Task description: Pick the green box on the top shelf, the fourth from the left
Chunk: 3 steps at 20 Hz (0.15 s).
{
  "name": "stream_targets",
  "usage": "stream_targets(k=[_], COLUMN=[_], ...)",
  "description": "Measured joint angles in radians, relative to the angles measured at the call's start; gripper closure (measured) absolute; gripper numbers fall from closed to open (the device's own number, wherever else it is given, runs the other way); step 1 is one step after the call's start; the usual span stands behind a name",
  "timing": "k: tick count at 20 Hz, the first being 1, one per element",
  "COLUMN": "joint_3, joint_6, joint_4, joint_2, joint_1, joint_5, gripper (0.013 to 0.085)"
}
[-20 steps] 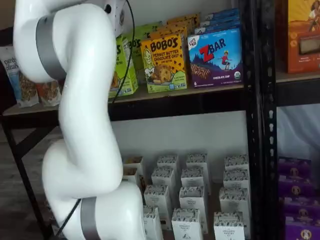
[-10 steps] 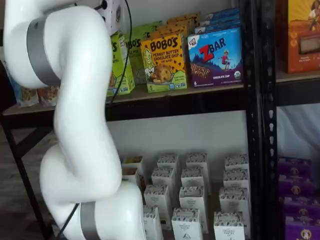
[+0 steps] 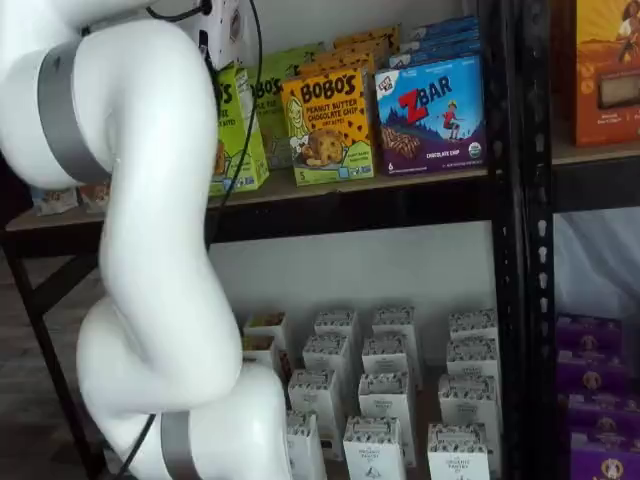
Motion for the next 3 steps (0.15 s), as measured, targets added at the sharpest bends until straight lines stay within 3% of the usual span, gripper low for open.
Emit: stream_targets(k=[3], joint_3=[0.006], joint_6=[-0.002], joint_4=[0.001], joint_2=[-0.011], joint_1=[-0.005], joint_5=[0.008], gripper=[0.0730])
